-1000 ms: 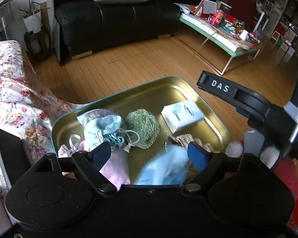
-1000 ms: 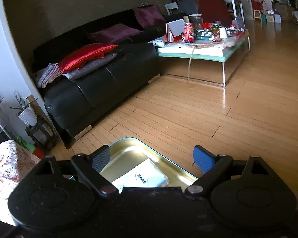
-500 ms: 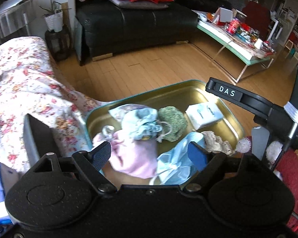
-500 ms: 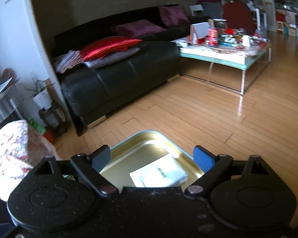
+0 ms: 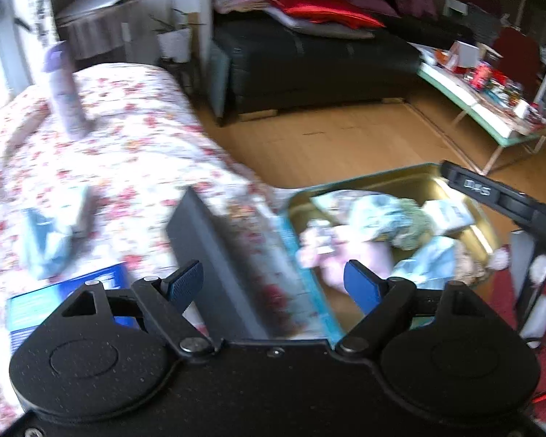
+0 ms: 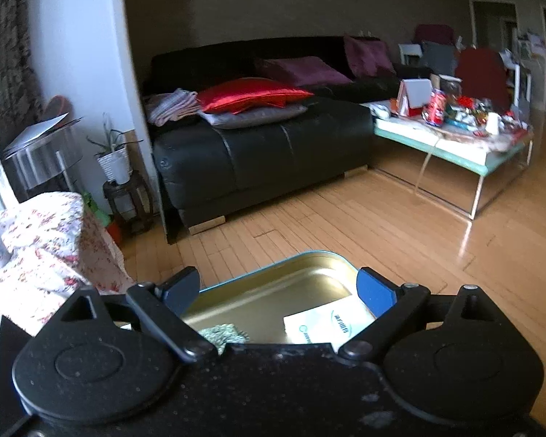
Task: Organize soft objects
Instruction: 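Move both tools back to the remaining items on the bedspread, then grasp the yellow-and-navy cushion with the right tool while the left tool reaches the plastic packet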
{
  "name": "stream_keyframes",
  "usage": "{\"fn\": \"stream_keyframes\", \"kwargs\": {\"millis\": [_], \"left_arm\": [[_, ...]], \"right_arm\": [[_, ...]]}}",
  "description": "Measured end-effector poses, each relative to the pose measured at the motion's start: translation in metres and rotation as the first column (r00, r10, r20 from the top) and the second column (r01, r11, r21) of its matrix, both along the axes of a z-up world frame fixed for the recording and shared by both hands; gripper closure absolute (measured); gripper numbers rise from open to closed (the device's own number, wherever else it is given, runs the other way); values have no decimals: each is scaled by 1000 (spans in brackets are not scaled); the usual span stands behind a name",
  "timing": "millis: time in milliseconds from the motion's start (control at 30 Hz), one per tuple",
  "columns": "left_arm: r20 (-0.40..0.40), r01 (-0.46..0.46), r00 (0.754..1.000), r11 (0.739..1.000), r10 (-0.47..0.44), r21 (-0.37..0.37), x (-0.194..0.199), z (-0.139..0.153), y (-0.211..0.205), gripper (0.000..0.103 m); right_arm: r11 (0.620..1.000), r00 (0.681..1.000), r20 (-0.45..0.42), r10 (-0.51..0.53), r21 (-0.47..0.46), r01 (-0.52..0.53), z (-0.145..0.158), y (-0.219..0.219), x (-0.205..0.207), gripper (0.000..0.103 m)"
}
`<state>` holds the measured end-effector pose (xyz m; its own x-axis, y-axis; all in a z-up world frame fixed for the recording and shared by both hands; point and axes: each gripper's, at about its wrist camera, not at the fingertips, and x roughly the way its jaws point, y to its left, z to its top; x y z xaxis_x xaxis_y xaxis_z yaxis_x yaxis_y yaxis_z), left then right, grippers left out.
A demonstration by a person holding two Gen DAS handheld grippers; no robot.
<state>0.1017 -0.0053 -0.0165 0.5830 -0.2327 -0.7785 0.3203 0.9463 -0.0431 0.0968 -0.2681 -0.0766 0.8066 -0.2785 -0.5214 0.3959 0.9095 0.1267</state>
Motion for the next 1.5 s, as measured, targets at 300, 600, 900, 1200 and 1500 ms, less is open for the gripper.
{"fn": "stream_keyframes", "kwargs": {"millis": [300, 600, 900, 1200, 1500], "left_arm": [[50, -178, 983, 982, 175, 59, -6, 13, 87, 22], [84, -401, 914, 915, 397, 42, -1, 22, 181, 22], [19, -530, 848, 847, 530, 38, 4, 2, 248, 22], [-59, -593, 804, 805, 592, 13, 23, -14, 280, 22], [-75, -533, 838, 840, 540, 95, 44, -29, 295, 22]], "right_arm": [[993, 999, 6, 52, -103, -51, 2, 22, -7, 6], [986, 995, 35, 96, -139, -90, 6, 39, -17, 4], [979, 994, 50, 98, -187, -87, 9, 54, -30, 4], [951, 982, -11, 187, -247, -184, 3, 89, -43, 4], [935, 963, -43, 266, -233, -269, 9, 127, -61, 4]]}}
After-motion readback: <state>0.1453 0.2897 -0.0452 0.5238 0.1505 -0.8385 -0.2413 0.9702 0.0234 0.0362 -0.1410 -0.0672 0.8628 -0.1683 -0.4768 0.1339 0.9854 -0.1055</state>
